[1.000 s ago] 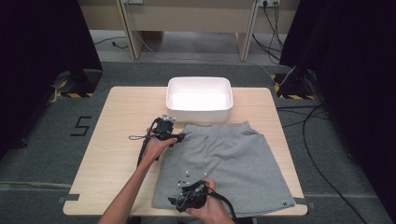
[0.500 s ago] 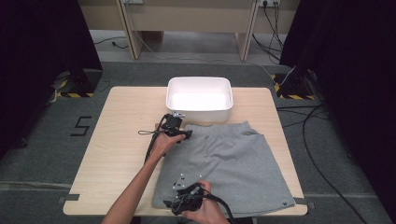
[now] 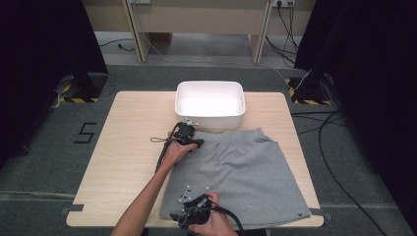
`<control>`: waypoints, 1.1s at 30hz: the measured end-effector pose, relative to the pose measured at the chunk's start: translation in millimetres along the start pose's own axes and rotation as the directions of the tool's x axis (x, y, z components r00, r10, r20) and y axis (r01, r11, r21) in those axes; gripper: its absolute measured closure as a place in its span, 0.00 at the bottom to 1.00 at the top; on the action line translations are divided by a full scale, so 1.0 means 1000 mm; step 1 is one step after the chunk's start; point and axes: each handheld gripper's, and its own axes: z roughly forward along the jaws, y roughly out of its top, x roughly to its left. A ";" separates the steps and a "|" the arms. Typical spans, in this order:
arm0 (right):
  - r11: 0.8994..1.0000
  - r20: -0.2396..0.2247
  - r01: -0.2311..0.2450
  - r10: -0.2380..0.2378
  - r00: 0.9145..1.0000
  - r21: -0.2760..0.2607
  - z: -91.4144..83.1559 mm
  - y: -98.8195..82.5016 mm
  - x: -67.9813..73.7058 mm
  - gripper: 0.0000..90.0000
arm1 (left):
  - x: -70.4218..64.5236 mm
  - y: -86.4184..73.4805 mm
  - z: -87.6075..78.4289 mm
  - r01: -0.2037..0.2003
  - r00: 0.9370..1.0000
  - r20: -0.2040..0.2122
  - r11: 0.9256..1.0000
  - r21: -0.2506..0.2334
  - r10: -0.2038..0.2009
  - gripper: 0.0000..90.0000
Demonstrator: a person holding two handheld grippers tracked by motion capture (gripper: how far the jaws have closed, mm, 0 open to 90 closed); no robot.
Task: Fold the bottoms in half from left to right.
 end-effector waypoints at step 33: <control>0.998 -0.002 0.057 -0.057 0.998 0.041 0.032 0.009 0.022 0.42 | 0.009 -0.002 -0.006 -0.036 0.999 0.008 0.999 0.016 0.036 0.87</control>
